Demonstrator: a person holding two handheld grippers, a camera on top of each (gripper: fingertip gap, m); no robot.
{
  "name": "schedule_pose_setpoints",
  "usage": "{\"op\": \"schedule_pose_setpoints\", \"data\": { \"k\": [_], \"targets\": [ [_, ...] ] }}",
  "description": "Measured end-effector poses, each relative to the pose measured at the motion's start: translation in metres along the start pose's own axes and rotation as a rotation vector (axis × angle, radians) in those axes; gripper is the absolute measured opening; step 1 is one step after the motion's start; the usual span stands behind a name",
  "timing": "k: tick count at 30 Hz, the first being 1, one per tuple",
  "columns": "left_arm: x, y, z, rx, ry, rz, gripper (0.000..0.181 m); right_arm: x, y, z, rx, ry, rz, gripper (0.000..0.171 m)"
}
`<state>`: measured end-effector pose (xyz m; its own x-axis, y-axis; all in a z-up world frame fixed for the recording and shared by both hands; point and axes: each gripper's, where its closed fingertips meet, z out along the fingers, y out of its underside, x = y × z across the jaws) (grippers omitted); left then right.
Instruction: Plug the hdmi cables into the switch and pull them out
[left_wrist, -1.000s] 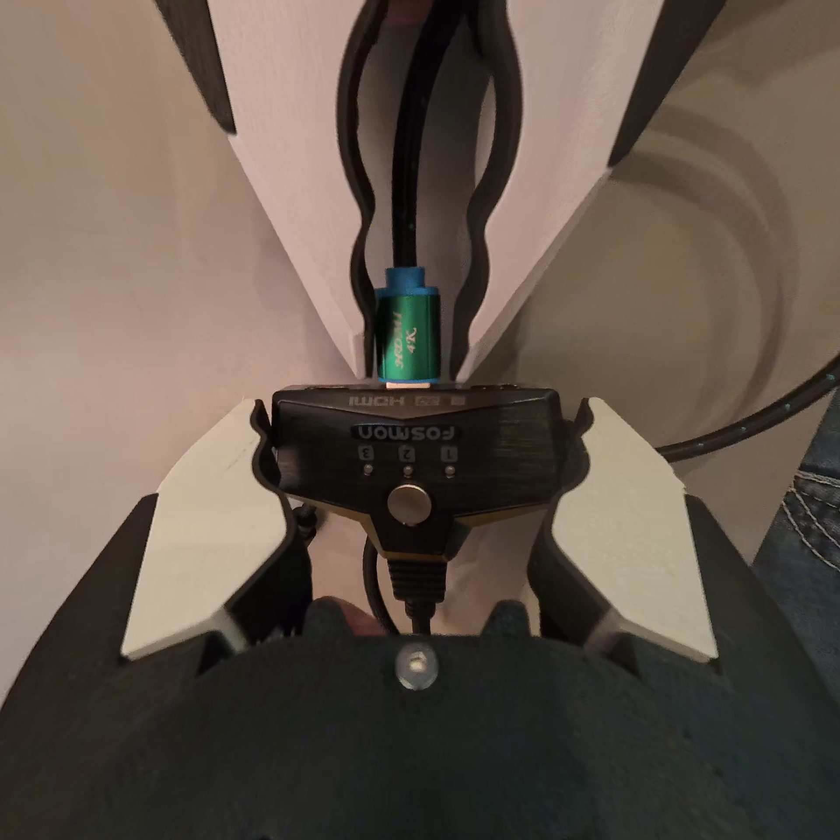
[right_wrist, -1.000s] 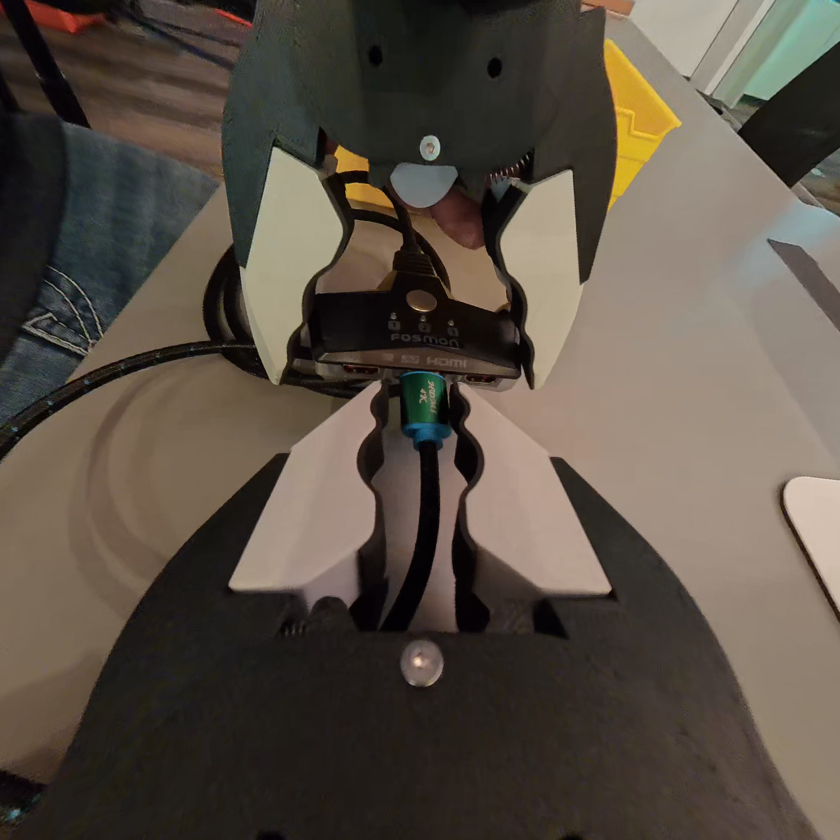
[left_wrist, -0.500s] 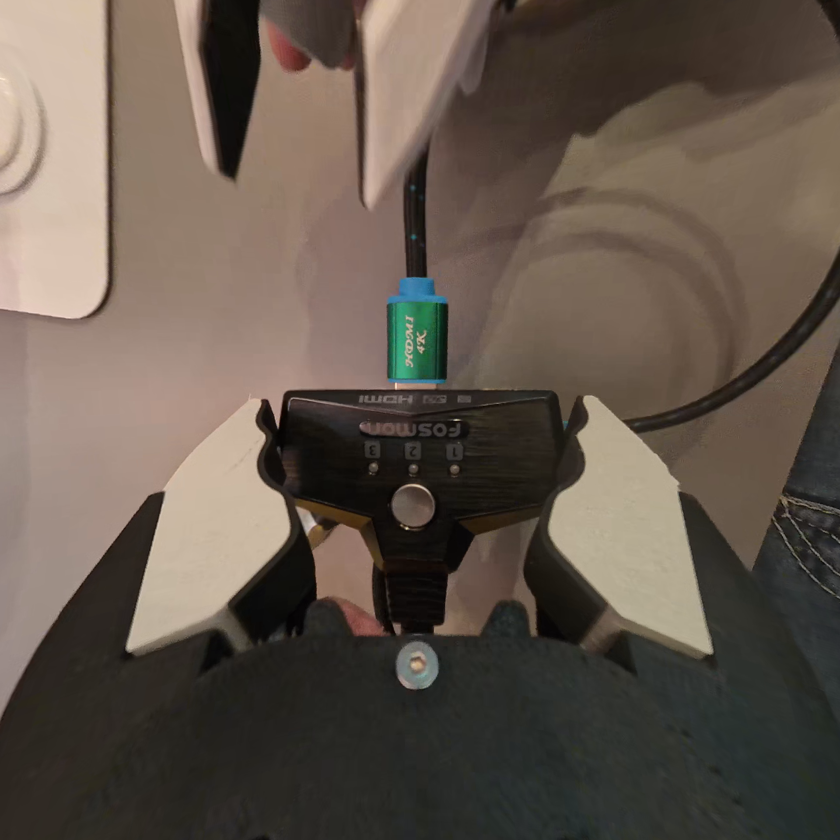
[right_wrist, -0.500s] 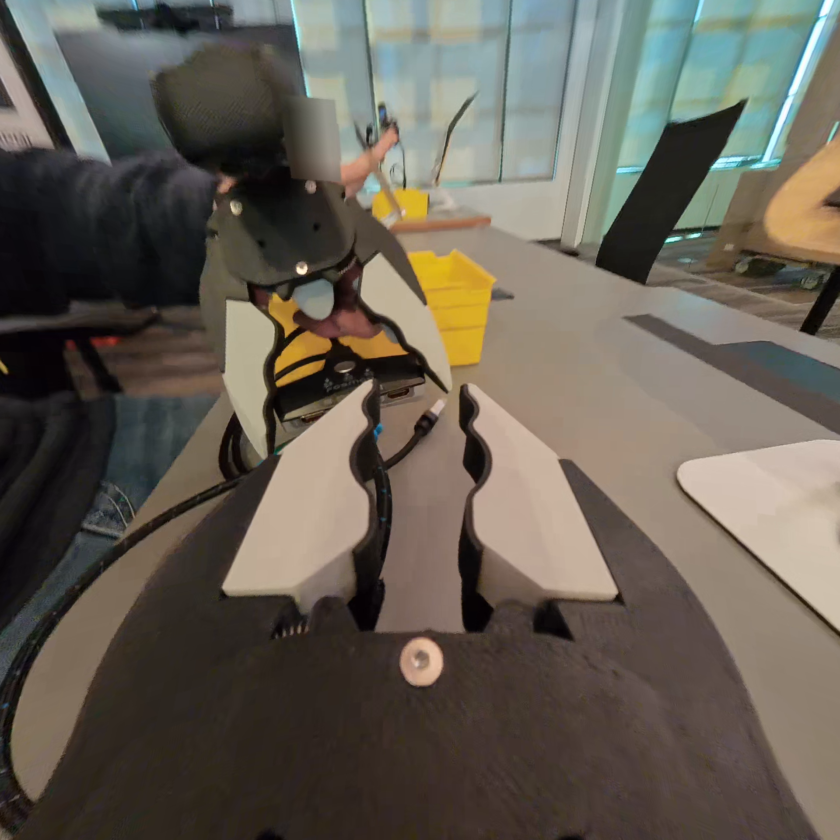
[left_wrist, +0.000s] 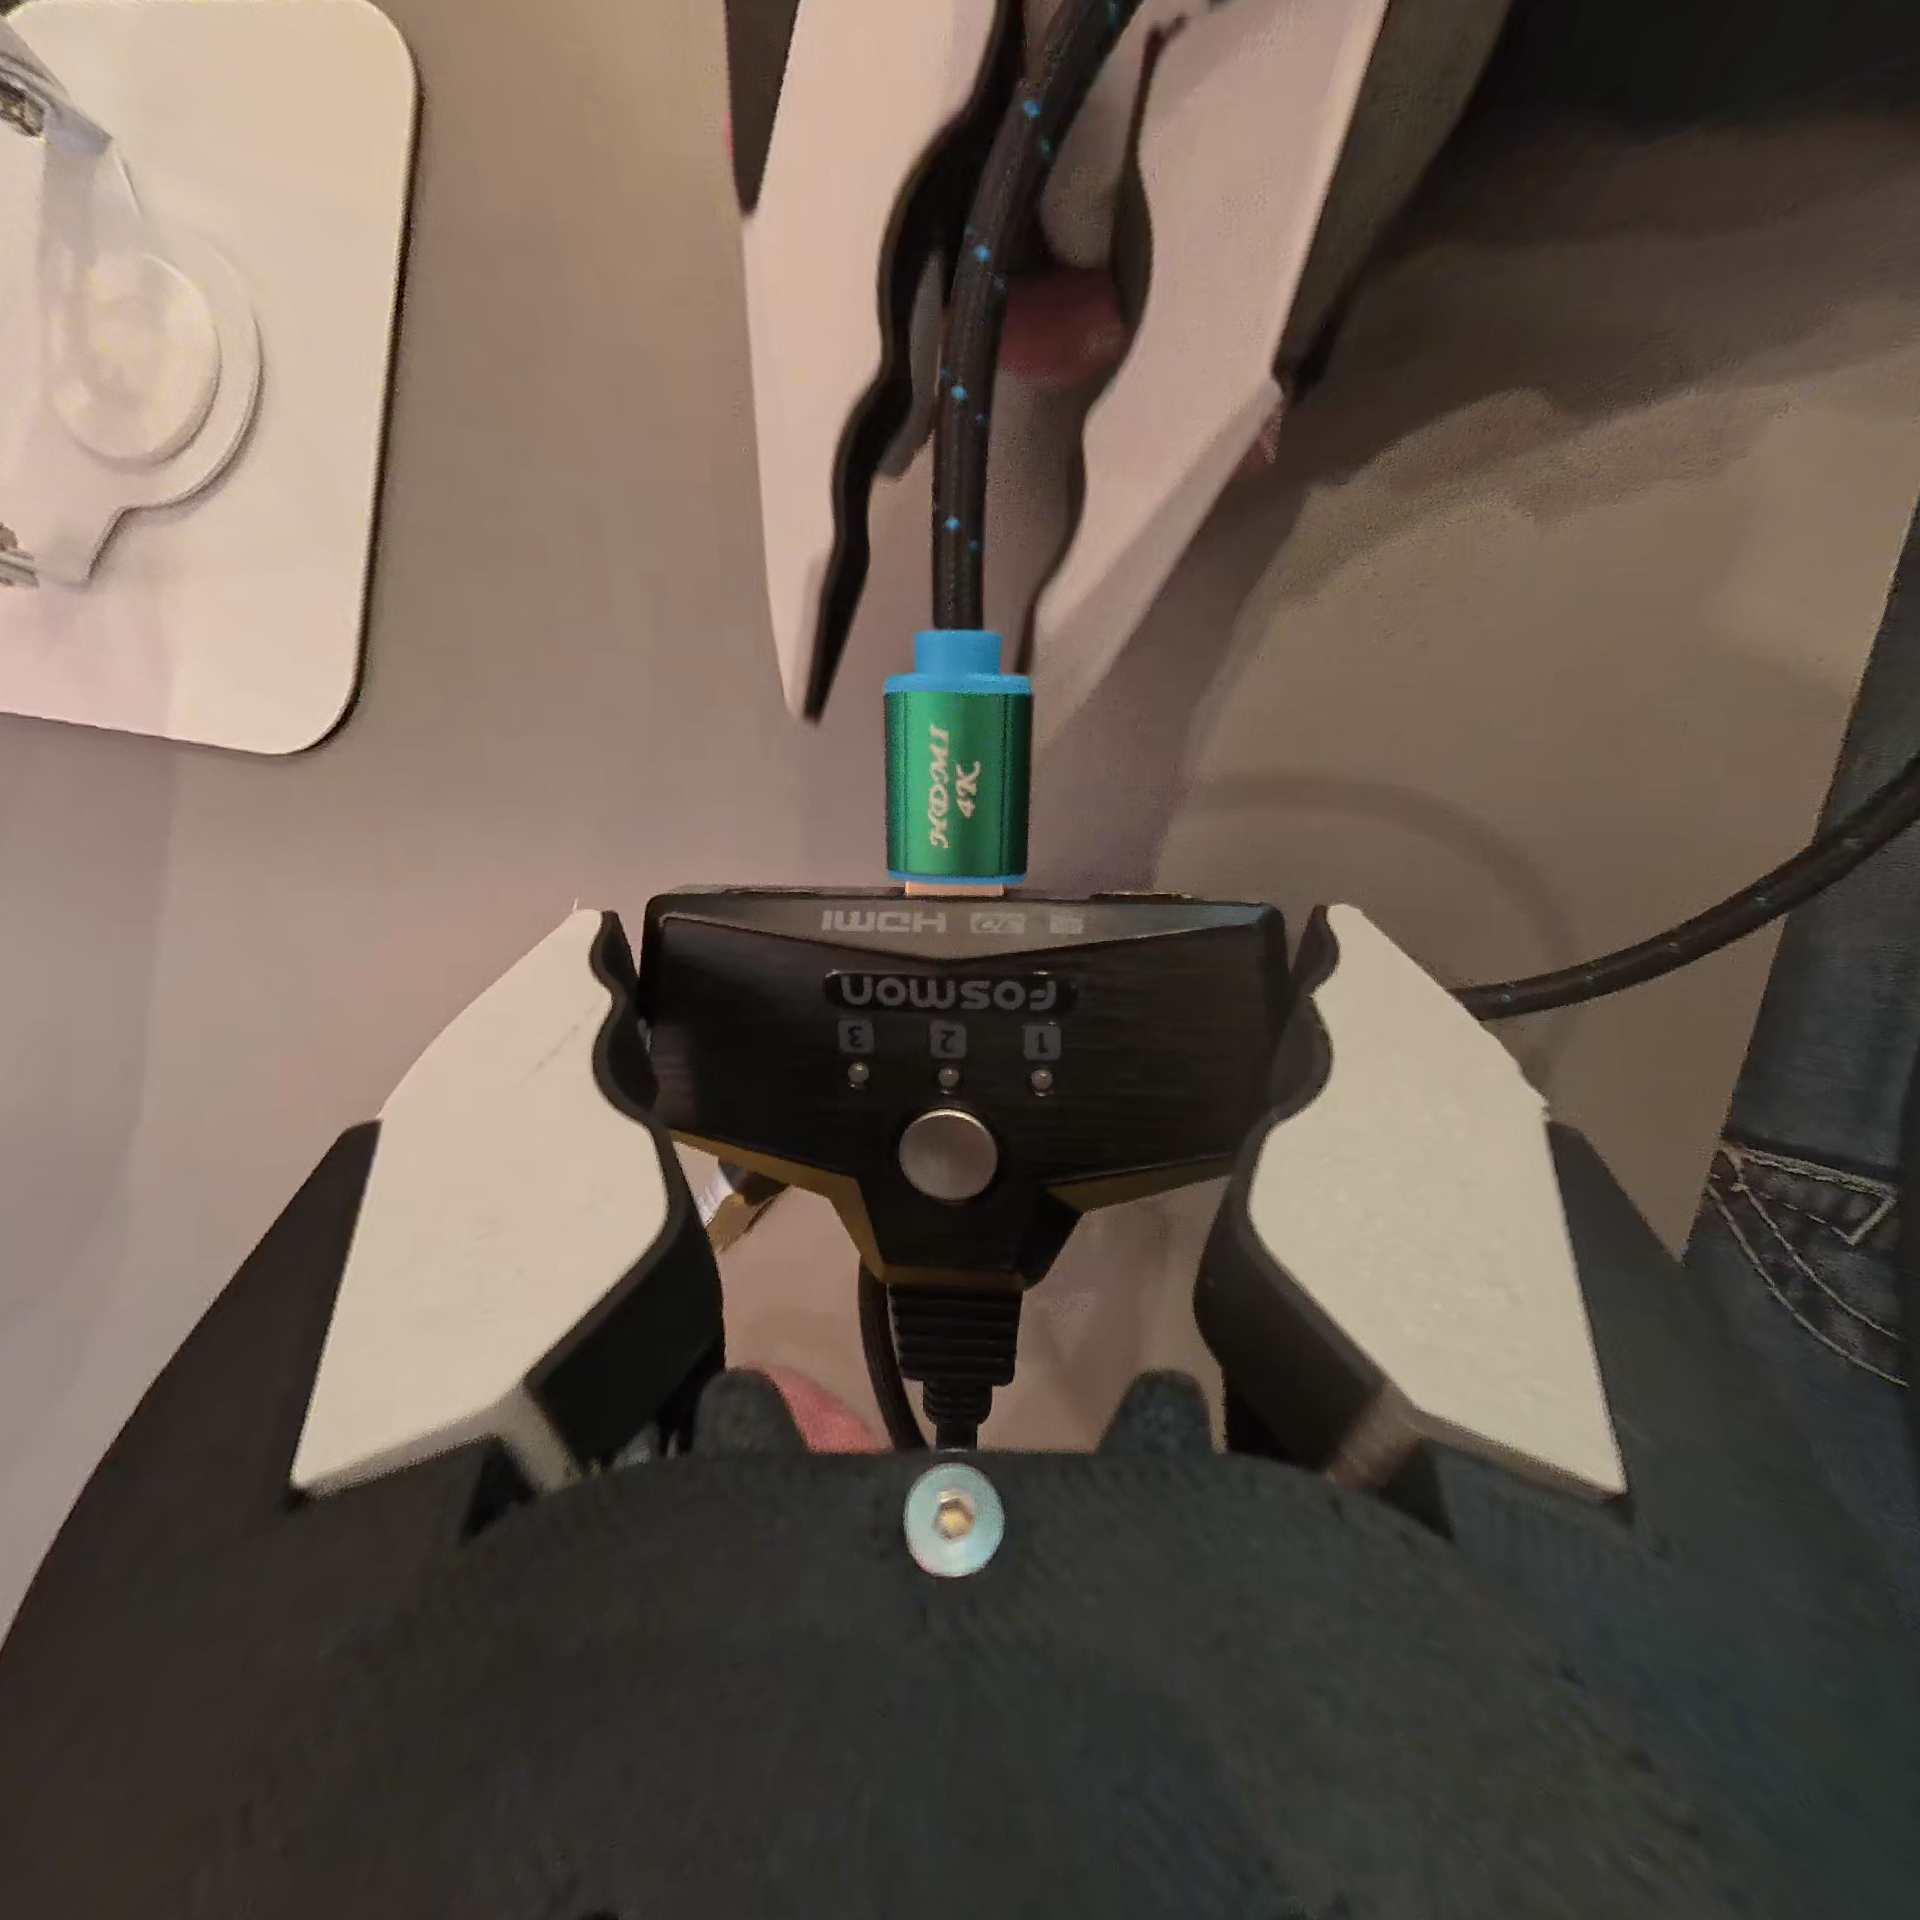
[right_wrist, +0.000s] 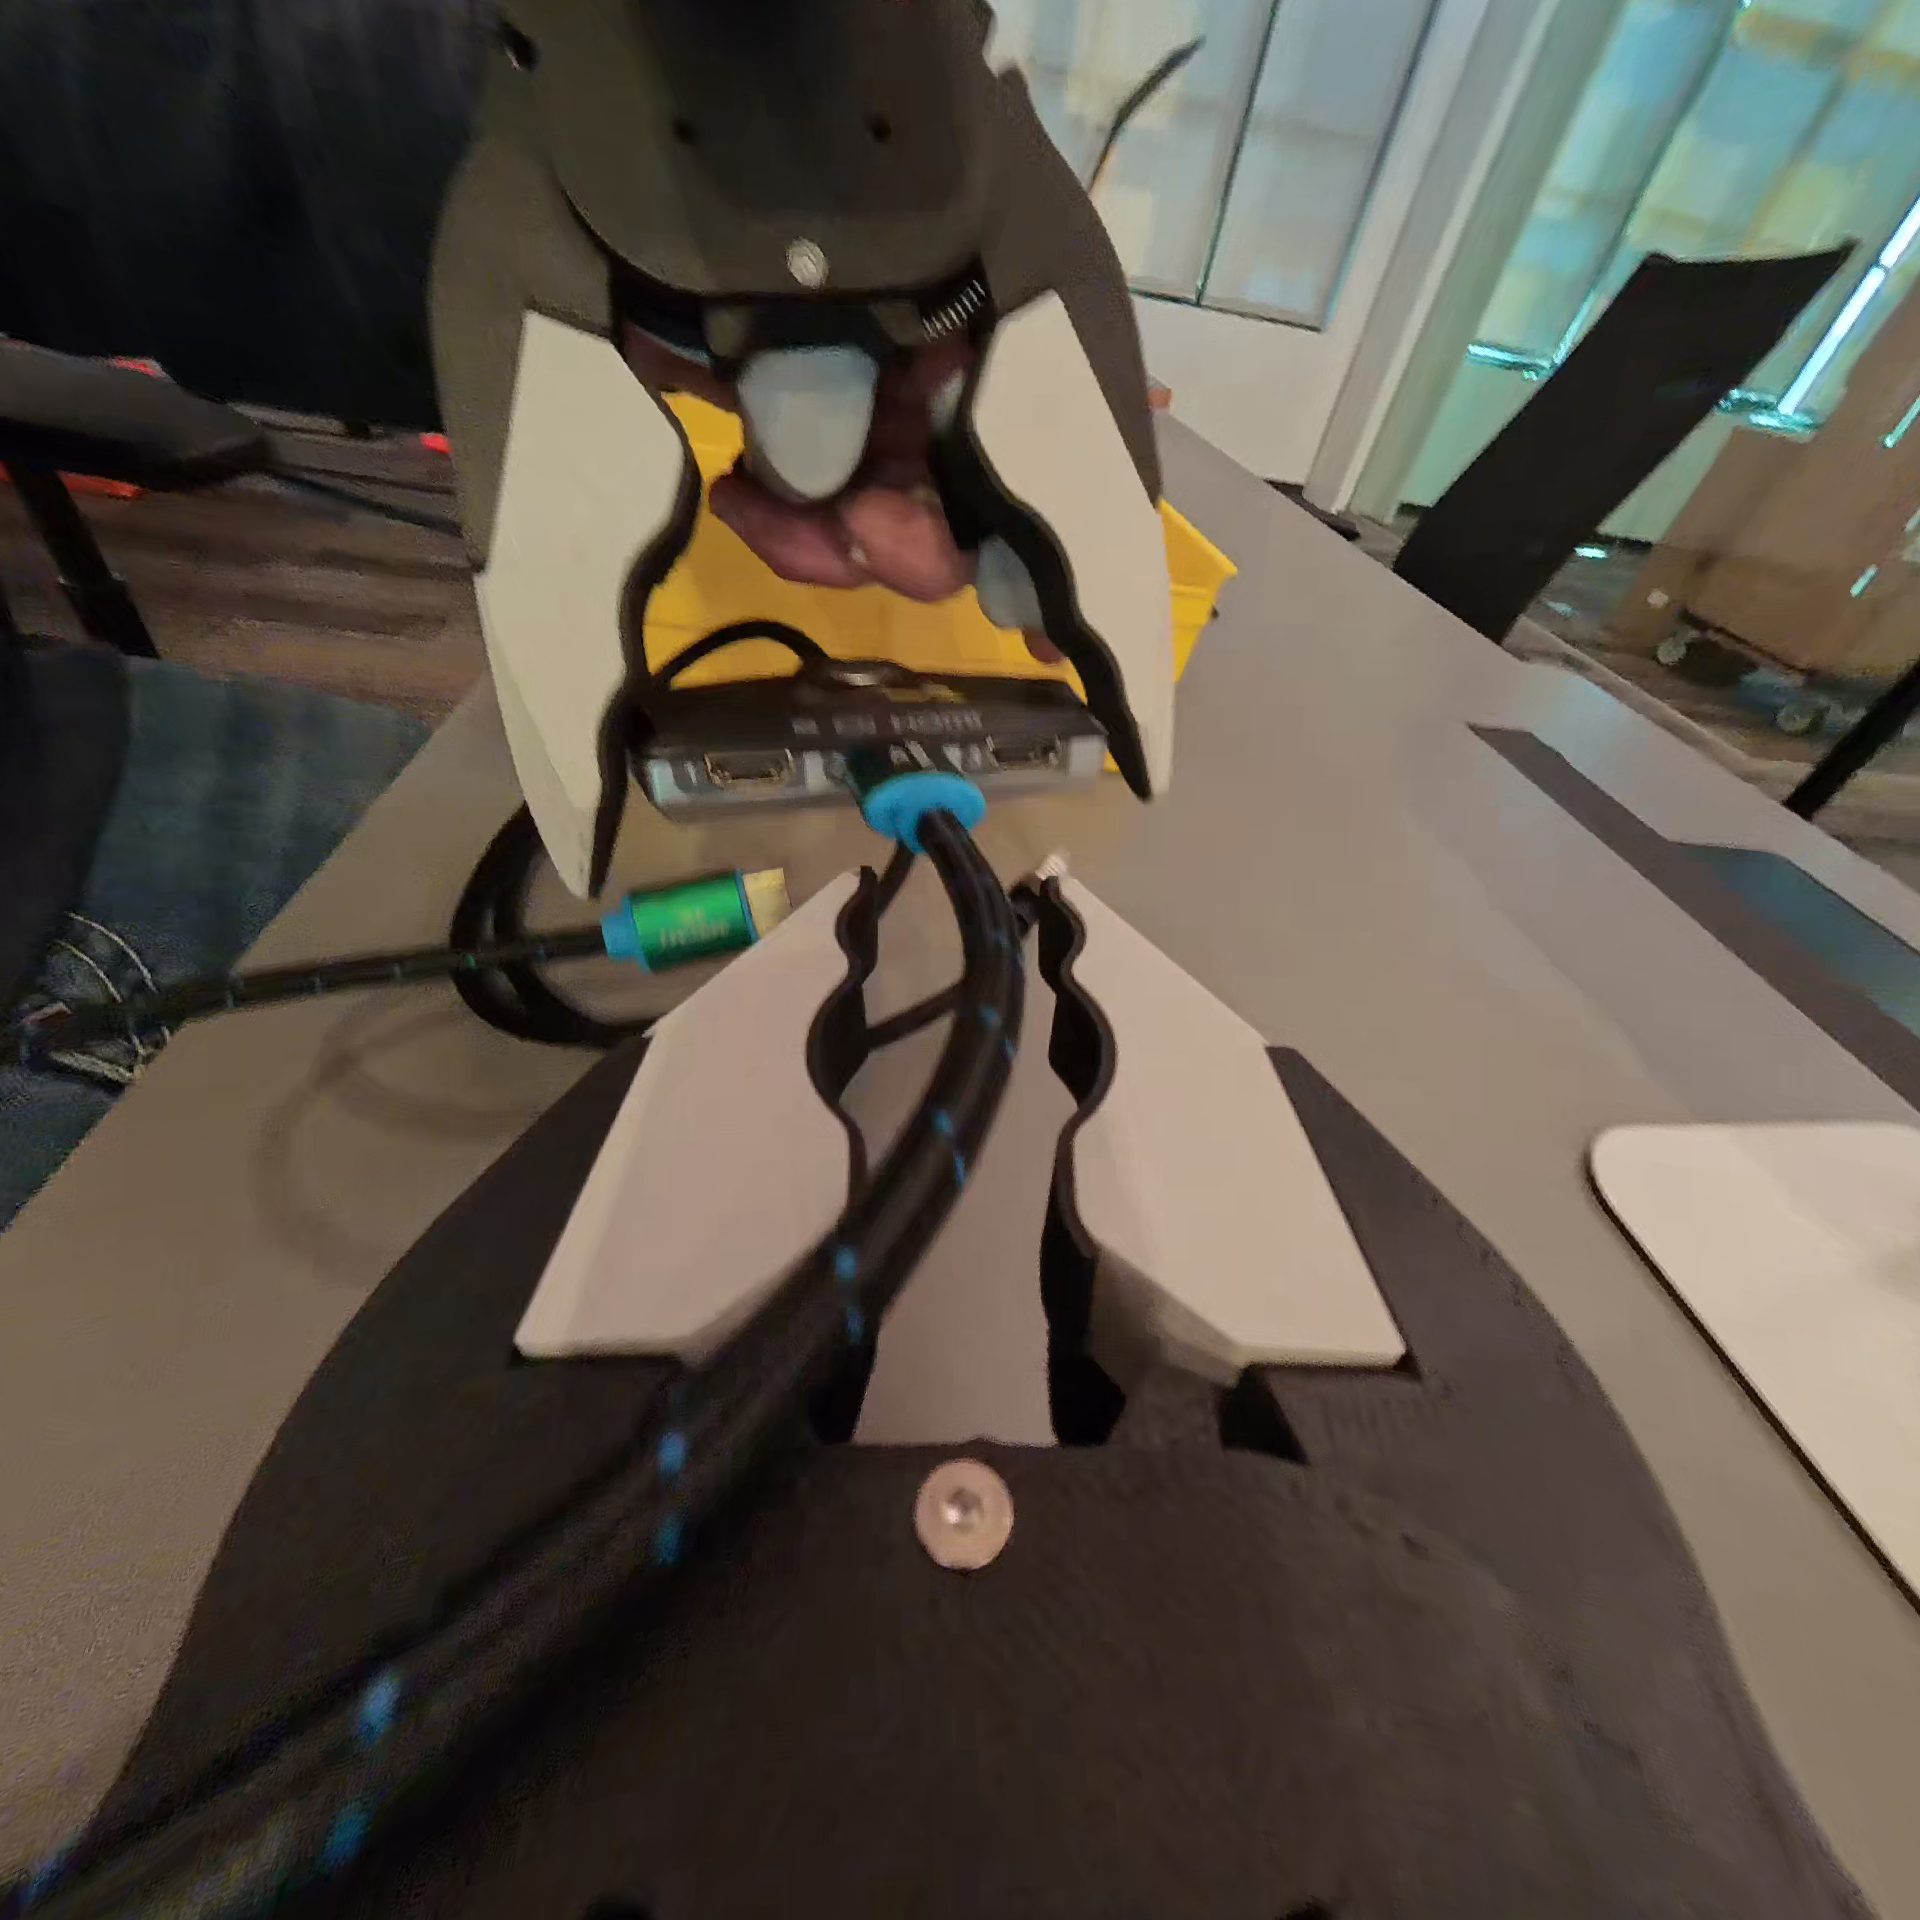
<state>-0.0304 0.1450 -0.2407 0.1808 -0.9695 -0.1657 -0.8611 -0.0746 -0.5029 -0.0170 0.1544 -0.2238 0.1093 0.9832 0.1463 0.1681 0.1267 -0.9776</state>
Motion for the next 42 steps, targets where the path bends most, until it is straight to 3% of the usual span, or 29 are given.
{"op": "schedule_pose_setpoints", "data": {
  "k": [8,24,32,42],
  "targets": [
    [0.009,0.000,0.009,-0.031,0.052,0.036,0.117,-0.016,-0.015,0.004,0.066,-0.043,-0.059,0.024],
    [0.022,0.012,0.027,-0.061,0.088,0.095,0.116,-0.029,0.006,0.004,-0.087,-0.129,-0.098,0.019],
    [0.017,0.008,0.024,0.005,0.061,0.080,0.116,-0.025,0.001,0.004,-0.085,-0.081,-0.113,0.019],
    [0.022,0.003,0.024,-0.003,0.045,0.137,0.117,-0.030,0.000,-0.003,-0.056,-0.163,-0.039,0.018]
  ]
}}
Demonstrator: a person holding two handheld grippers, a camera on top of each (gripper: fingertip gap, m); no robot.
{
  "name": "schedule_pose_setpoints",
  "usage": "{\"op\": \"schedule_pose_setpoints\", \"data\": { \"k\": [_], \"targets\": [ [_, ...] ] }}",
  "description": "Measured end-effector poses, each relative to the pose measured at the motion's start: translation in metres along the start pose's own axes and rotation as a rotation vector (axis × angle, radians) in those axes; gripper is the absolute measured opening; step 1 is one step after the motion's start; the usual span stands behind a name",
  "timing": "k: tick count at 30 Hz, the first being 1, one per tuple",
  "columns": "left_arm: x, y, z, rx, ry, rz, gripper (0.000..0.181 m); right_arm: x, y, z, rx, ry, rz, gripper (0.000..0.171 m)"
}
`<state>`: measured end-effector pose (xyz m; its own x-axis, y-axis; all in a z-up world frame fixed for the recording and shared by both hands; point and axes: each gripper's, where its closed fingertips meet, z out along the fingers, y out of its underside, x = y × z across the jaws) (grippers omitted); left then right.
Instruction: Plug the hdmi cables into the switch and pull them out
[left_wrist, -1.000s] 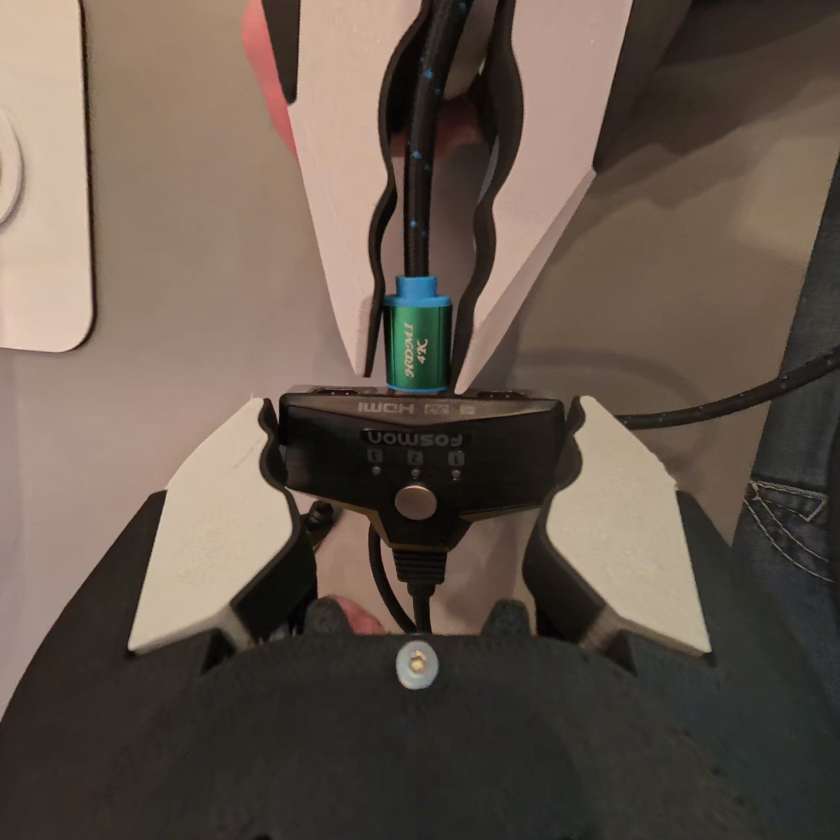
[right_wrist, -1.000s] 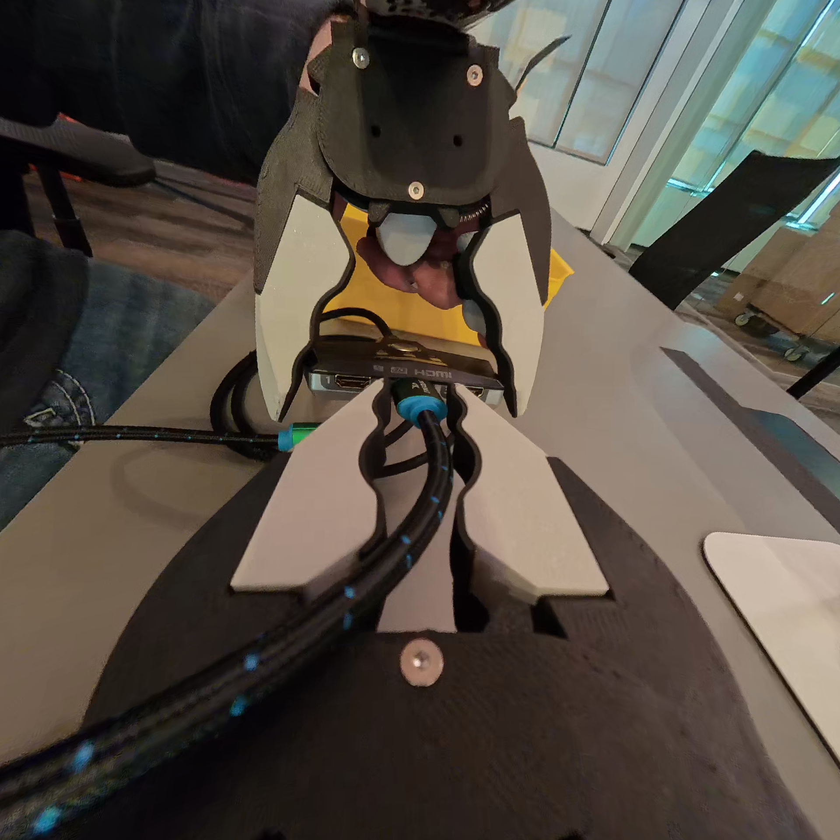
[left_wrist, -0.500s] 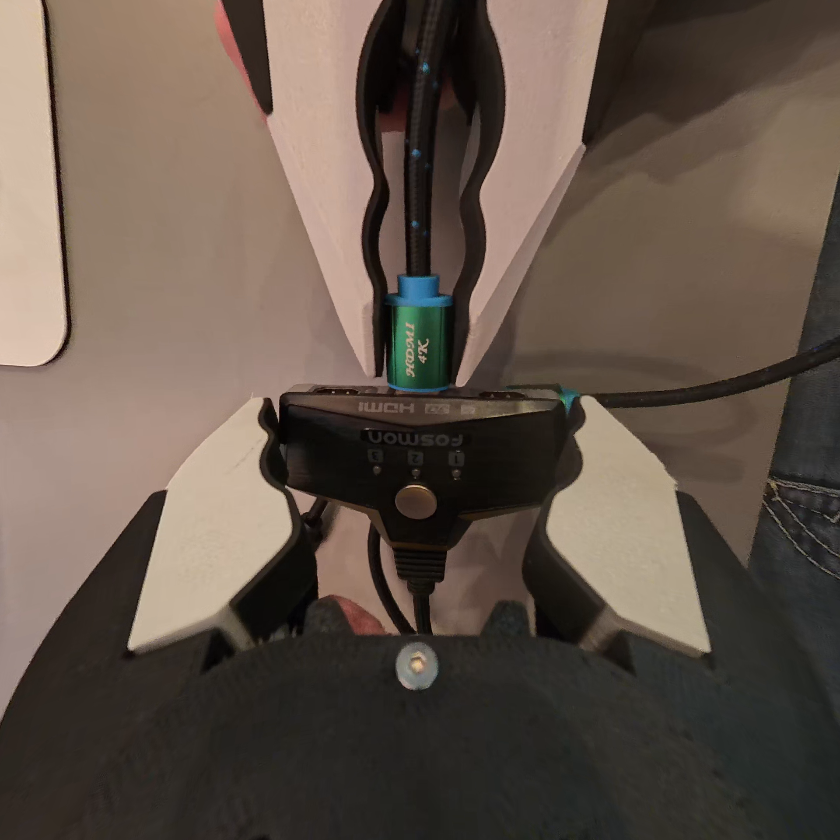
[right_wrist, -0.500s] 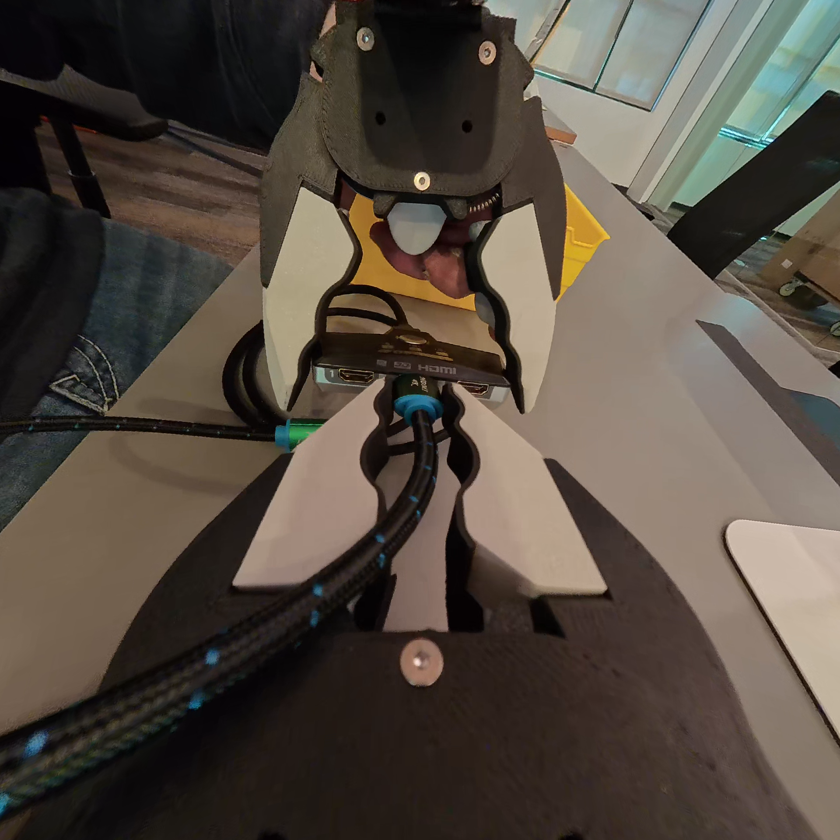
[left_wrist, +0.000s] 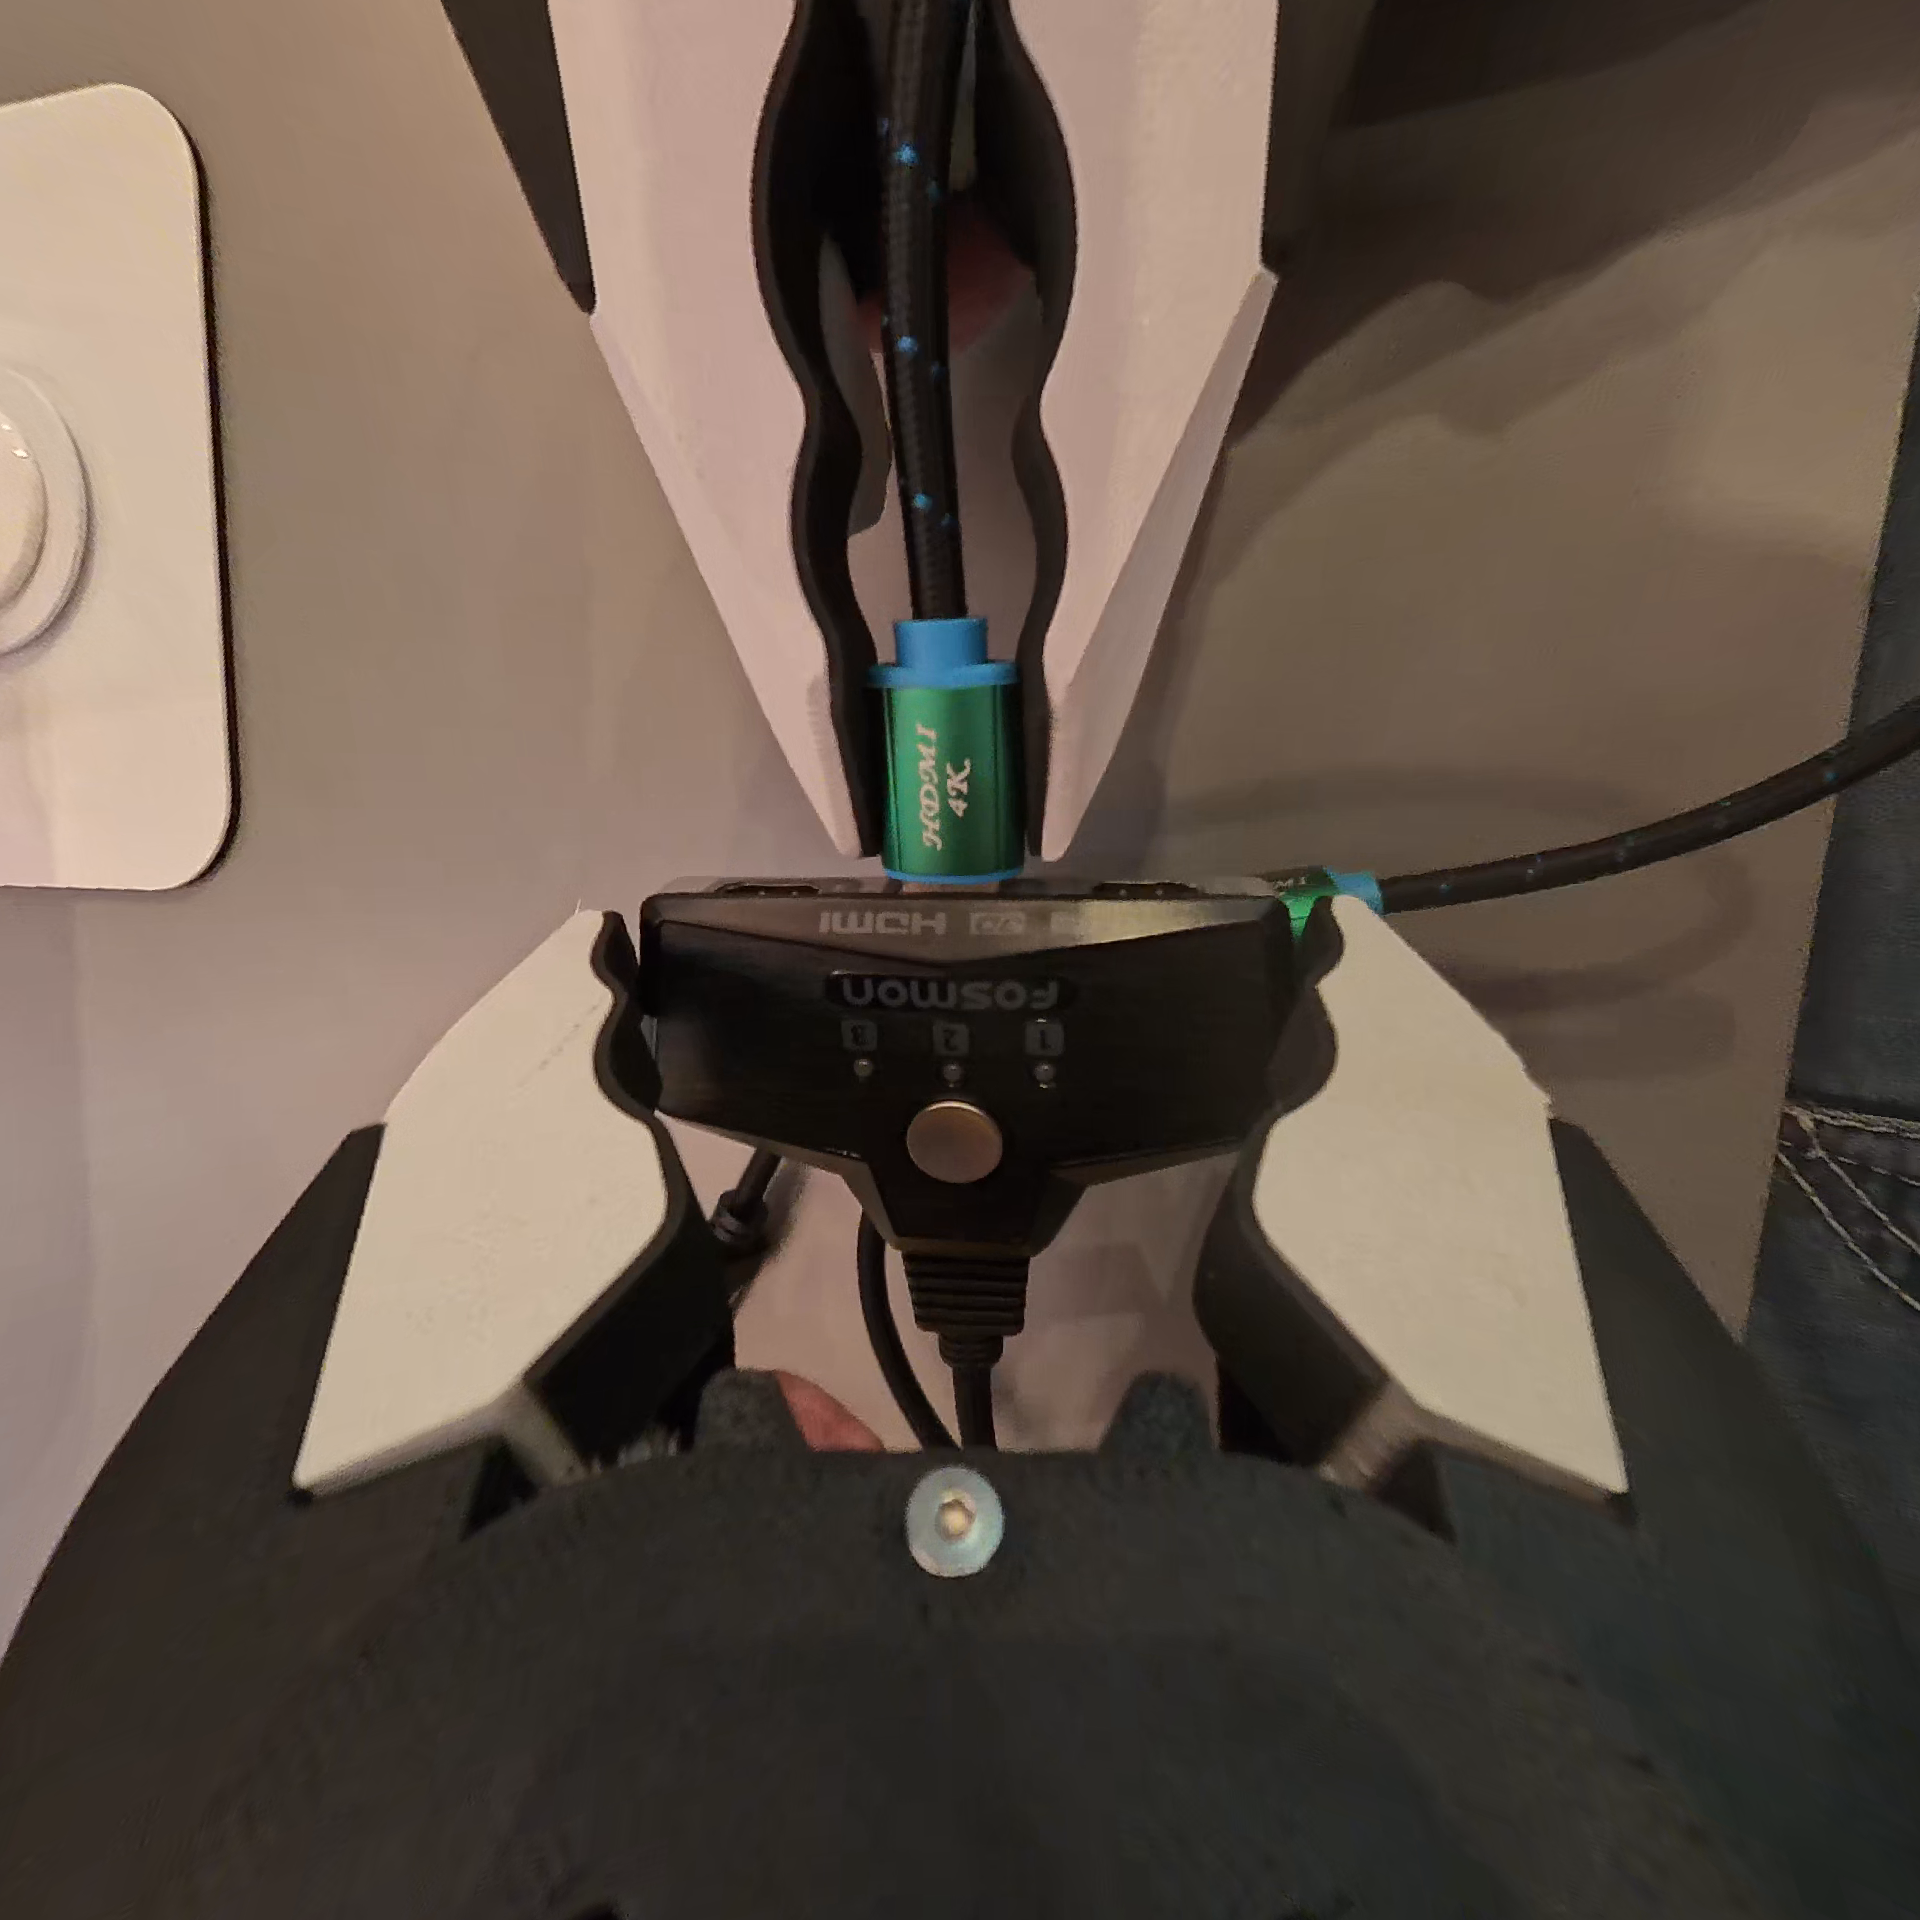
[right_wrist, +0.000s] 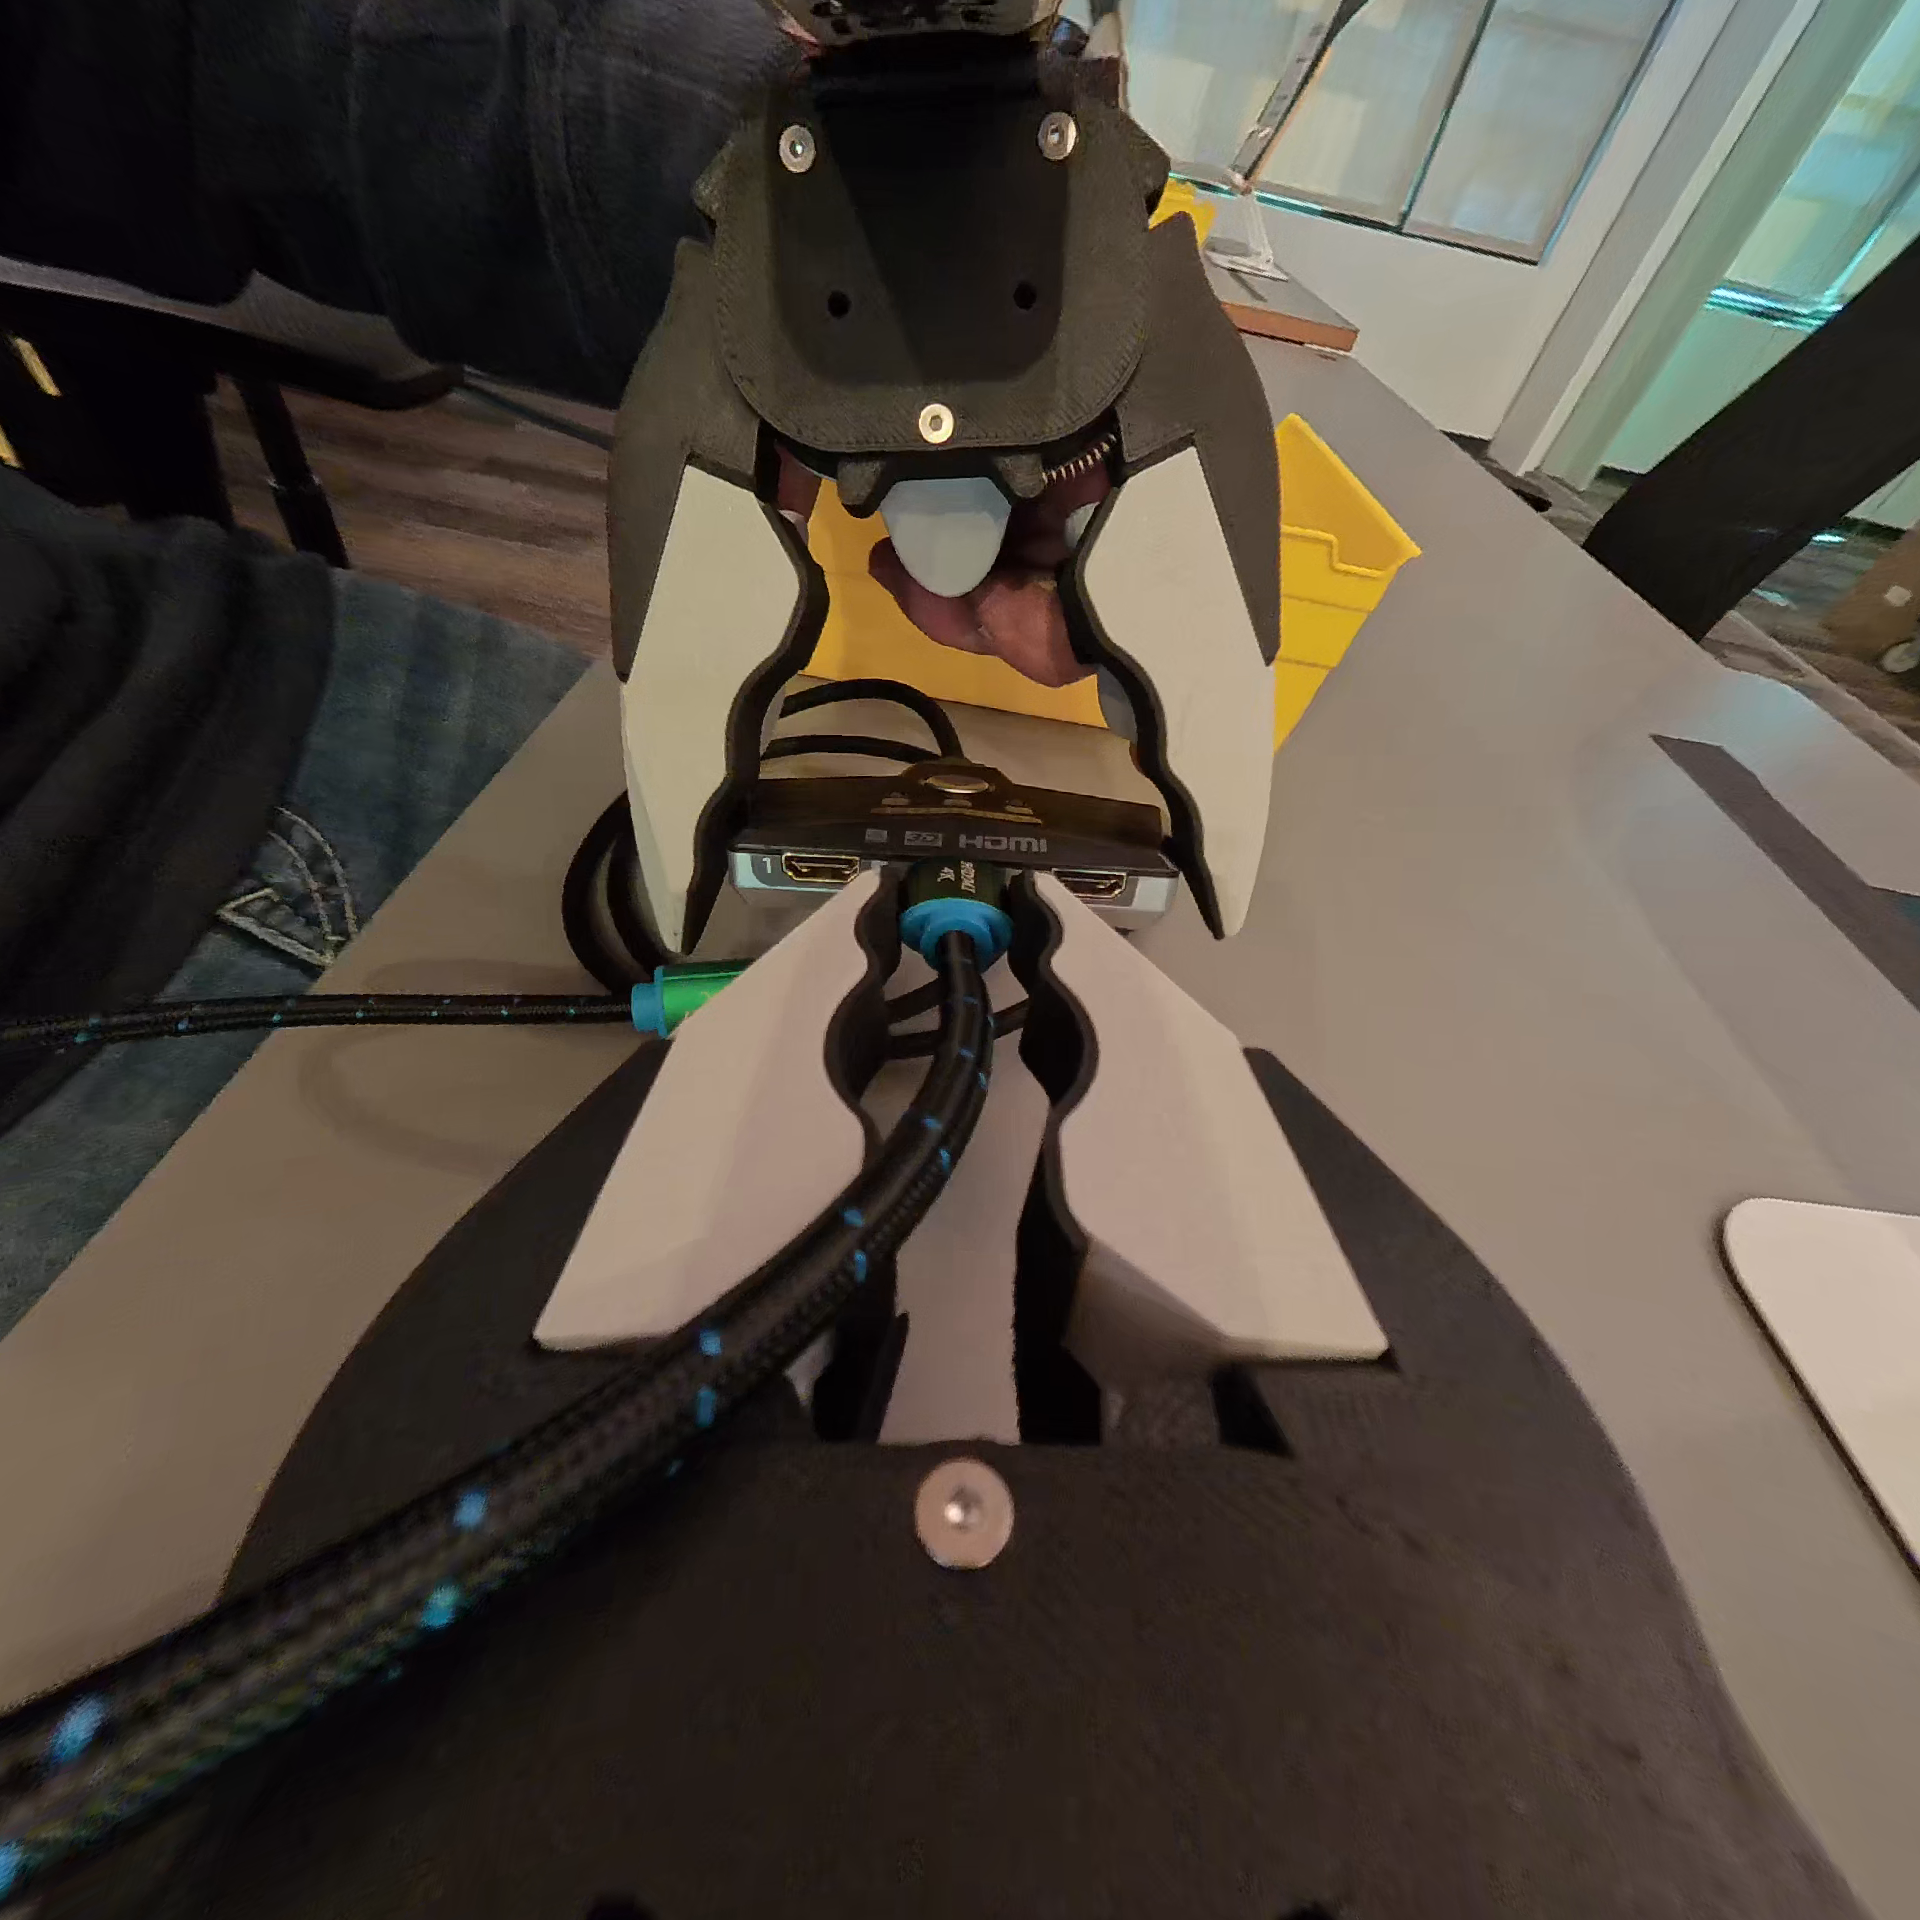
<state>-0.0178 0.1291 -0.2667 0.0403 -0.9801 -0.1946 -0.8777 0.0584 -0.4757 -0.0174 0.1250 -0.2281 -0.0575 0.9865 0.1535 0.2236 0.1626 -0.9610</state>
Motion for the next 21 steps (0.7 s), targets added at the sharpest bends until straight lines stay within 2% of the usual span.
{"op": "schedule_pose_setpoints", "data": {
  "k": [4,8,9,10,11,13,16,21],
  "targets": [
    [-0.007,0.002,-0.004,0.025,-0.010,-0.026,0.116,0.007,-0.005,0.002,-0.009,0.089,-0.070,0.018],
    [-0.003,0.003,-0.010,0.022,-0.013,-0.015,0.116,0.002,-0.010,0.003,0.014,0.058,-0.060,0.019],
    [-0.005,0.013,-0.009,-0.038,-0.031,0.006,0.116,0.002,-0.017,-0.004,0.066,0.038,-0.025,0.019],
    [-0.012,0.040,-0.007,-0.162,-0.083,0.056,0.116,0.007,-0.028,-0.018,0.140,0.041,0.015,0.018],
    [-0.015,0.055,-0.008,-0.196,-0.103,0.059,0.116,0.017,-0.029,-0.031,0.159,0.078,0.025,0.019],
    [-0.002,0.042,-0.013,-0.109,-0.051,-0.019,0.116,0.028,-0.020,-0.038,0.130,0.117,0.031,0.019],
    [-0.006,0.029,-0.015,-0.162,-0.106,0.055,0.116,0.028,-0.015,-0.027,0.092,0.122,0.024,0.019],
    [-0.016,0.028,-0.017,-0.132,-0.148,-0.035,0.116,0.036,0.006,-0.015,-0.035,0.203,0.018,0.019]
  ]
}}
